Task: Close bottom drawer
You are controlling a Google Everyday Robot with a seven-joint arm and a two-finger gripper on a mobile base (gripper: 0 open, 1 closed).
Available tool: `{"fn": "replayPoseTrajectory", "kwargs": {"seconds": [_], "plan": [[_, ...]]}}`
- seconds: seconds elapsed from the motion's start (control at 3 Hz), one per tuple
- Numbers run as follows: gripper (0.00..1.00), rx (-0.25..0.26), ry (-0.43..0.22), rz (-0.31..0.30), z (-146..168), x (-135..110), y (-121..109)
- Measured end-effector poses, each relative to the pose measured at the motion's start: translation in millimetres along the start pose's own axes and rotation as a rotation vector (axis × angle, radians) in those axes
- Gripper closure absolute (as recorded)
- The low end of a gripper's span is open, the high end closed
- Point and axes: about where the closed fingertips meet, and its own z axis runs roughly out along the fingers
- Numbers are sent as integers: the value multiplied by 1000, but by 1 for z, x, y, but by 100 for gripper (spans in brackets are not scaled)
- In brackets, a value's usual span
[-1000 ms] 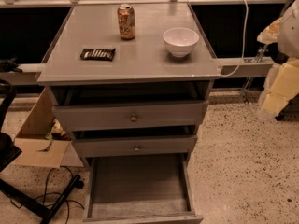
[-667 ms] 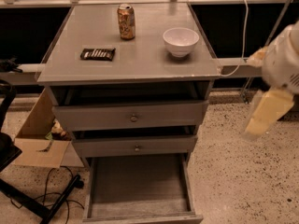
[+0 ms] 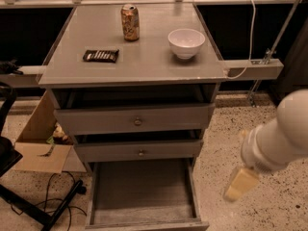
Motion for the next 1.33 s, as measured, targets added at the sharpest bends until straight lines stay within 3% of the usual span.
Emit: {"fn": "replayPoseTrajectory", "kwargs": {"seconds": [0.33, 0.67, 1.0, 1.33], "plan": [[0, -139, 16, 87, 108, 48, 43], [0, -137, 16, 86, 107, 48, 43], [0, -154, -17, 94, 133, 46, 40], [0, -221, -63, 118, 243, 39, 50]]}}
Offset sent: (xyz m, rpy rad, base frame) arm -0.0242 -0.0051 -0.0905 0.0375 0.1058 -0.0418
